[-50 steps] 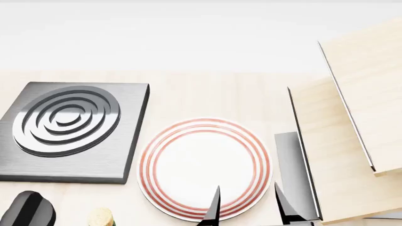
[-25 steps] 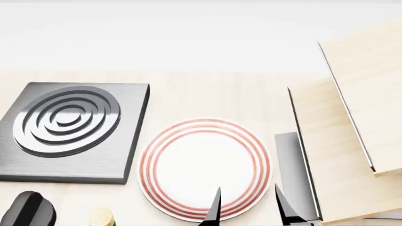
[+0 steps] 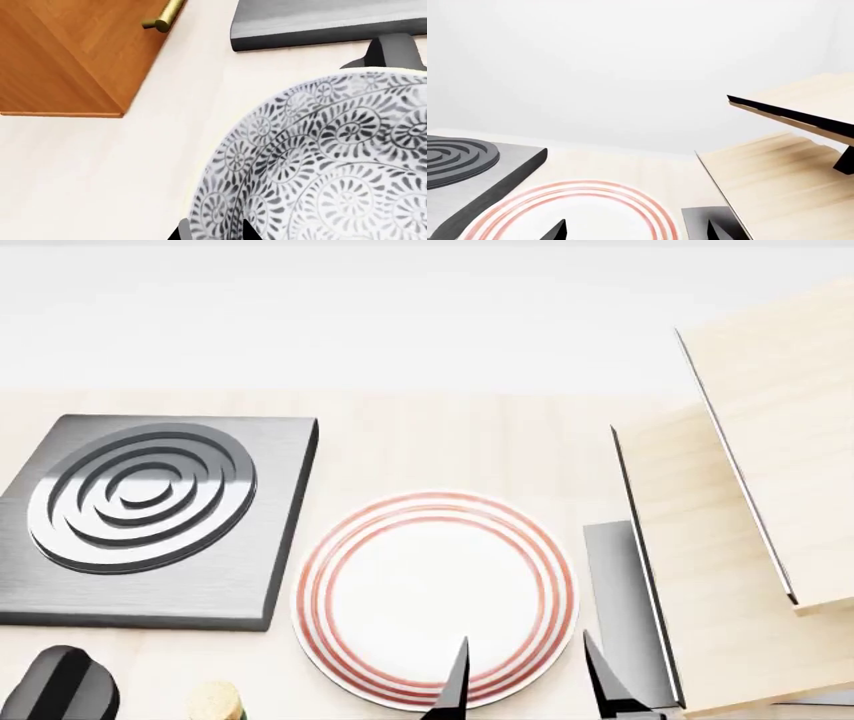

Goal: Pick up the akita bowl and put it on the plate.

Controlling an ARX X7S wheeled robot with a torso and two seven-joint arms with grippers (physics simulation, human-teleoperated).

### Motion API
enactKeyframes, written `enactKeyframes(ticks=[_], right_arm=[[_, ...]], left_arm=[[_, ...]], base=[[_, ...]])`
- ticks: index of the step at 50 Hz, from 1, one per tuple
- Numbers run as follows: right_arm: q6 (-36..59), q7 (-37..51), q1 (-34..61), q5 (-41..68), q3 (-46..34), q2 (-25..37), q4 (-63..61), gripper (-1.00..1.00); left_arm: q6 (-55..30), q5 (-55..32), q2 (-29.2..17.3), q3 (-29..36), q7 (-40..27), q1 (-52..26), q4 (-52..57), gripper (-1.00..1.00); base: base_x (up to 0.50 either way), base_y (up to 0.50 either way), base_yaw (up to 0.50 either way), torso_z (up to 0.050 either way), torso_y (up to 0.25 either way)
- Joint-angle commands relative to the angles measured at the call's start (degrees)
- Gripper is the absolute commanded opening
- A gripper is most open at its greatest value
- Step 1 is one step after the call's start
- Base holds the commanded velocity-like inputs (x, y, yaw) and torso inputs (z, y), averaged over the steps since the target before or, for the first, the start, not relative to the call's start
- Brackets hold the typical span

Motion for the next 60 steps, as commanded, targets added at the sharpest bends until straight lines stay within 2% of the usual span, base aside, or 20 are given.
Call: enactKeyframes(ticks=[1, 10, 12, 23, 34, 38, 50, 60], right_arm=[[0.2, 0.2, 0.2, 0.1, -0.1, 0.1, -0.1, 1.0], [0.0, 0.2, 0.2, 0.3, -0.2, 0.2, 0.0, 1.0], [-0.2, 0.2, 0.2, 0.4, -0.2, 0.2, 0.3, 1.0], [-0.7, 0.0, 0.4, 0.8, -0.3, 0.1, 1.0, 1.0], [-1.0, 0.0, 0.5, 1.2, -0.3, 0.3, 1.4, 1.0], [-1.0, 0.0, 0.4, 1.2, -0.3, 0.3, 1.3, 1.0], [-1.1, 0.0, 0.7, 1.4, -0.6, 0.3, 1.7, 1.0], [-0.8, 0.1, 1.0, 1.4, -0.9, 0.3, 1.7, 1.0]], left_arm=[[3.3, 1.8, 1.8, -2.7, 0.3, 1.6, 1.3, -1.0], [4.9, 1.9, 1.8, -3.5, 0.4, 1.5, 3.1, -1.0], [7.6, 2.6, 1.9, -3.2, 1.5, 2.0, 3.6, -1.0], [9.8, 2.7, 2.5, -2.3, 1.0, -0.6, 4.3, -1.0], [15.6, 2.7, 5.5, -7.1, -0.7, -2.7, 8.0, -1.0], [15.5, 0.4, 5.9, -9.6, -0.6, -3.0, 10.2, -1.0], [15.3, -2.2, 5.7, -11.0, -2.1, -7.5, 11.4, -1.0], [11.9, -4.3, 3.2, -8.8, -4.9, -13.7, 11.6, -1.0]], base=[[0.0, 0.0, 0.0, 0.0, 0.0], [0.0, 0.0, 0.0, 0.0, 0.0], [0.0, 0.0, 0.0, 0.0, 0.0], [0.0, 0.0, 0.0, 0.0, 0.0], [0.0, 0.0, 0.0, 0.0, 0.0], [0.0, 0.0, 0.0, 0.0, 0.0], [0.0, 0.0, 0.0, 0.0, 0.0], [0.0, 0.0, 0.0, 0.0, 0.0]])
